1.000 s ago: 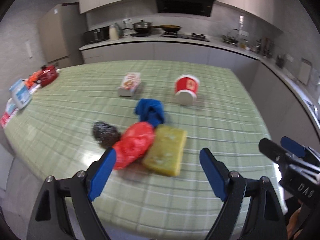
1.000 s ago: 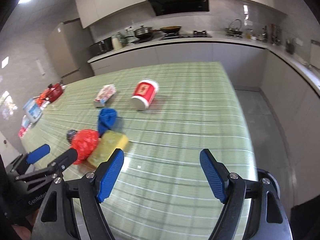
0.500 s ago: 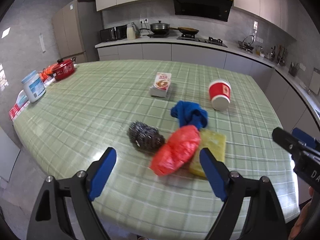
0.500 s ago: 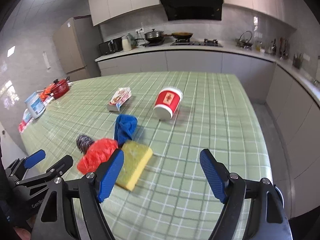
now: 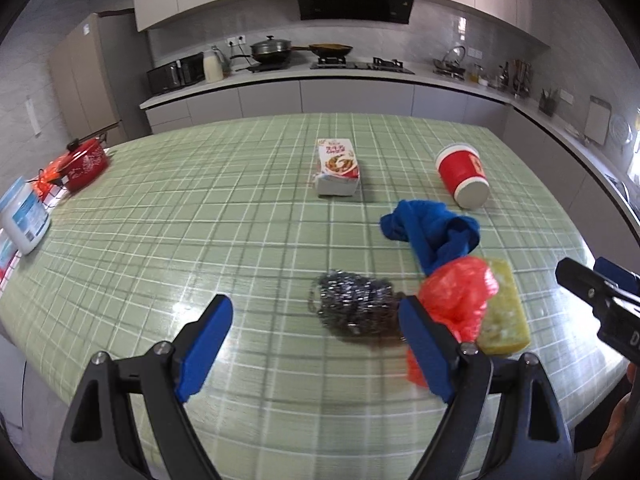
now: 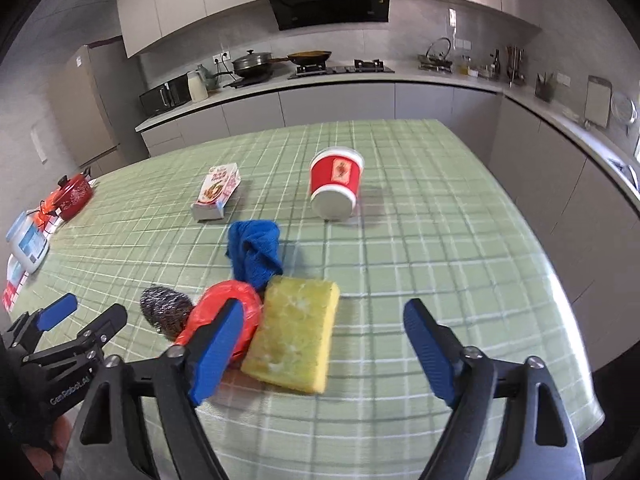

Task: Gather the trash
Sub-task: 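Lower the left gripper toward the milk carton and the right toward the red cup, then grasp the printed milk carton with the left gripper while the right gripper grasps the red paper cup, then carry carton and cup to the black bin and open both grippers over it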

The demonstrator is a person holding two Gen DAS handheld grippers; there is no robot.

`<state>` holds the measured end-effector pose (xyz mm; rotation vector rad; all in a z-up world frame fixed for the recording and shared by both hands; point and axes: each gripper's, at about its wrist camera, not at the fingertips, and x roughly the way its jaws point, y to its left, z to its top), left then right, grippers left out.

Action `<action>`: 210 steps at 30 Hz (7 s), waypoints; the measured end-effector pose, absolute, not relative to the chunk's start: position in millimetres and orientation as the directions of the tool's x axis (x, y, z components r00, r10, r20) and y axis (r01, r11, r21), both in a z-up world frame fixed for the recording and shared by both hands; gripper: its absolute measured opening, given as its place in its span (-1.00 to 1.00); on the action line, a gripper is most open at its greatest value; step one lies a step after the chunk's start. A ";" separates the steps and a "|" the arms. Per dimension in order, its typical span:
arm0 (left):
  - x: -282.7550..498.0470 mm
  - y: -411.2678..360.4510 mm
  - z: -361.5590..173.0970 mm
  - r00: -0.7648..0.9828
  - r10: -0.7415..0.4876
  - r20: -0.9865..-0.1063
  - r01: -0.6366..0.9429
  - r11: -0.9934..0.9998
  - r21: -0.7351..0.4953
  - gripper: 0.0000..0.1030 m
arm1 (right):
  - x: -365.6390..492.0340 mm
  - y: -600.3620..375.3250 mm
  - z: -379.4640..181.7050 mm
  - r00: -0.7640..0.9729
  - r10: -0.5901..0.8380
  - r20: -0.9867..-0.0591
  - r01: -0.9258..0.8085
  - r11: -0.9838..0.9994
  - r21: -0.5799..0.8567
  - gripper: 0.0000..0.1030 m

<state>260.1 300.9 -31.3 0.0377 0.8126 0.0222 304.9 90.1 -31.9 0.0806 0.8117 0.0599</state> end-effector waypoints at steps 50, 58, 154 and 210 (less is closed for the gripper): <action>361.6 295.9 -18.5 0.689 -0.016 -0.725 0.047 0.999 0.023 0.68 | 401.6 94.5 -19.7 0.701 0.053 -0.711 0.015 0.996 0.089 1.00; 412.8 276.5 -26.3 0.672 -0.011 -0.740 0.037 0.999 0.018 0.68 | 469.5 81.1 -31.0 0.681 0.043 -0.731 0.025 0.996 0.082 1.00; 241.1 107.5 -4.9 0.709 -0.158 -0.688 0.161 0.985 -0.061 -0.05 | 270.2 -89.4 -17.6 0.725 0.086 -0.683 0.025 0.988 0.150 0.30; 249.6 -194.9 -80.5 0.572 -0.153 -0.806 0.269 0.963 0.009 0.57 | 261.1 -401.2 -155.2 0.551 0.022 -0.834 0.229 0.957 0.176 0.58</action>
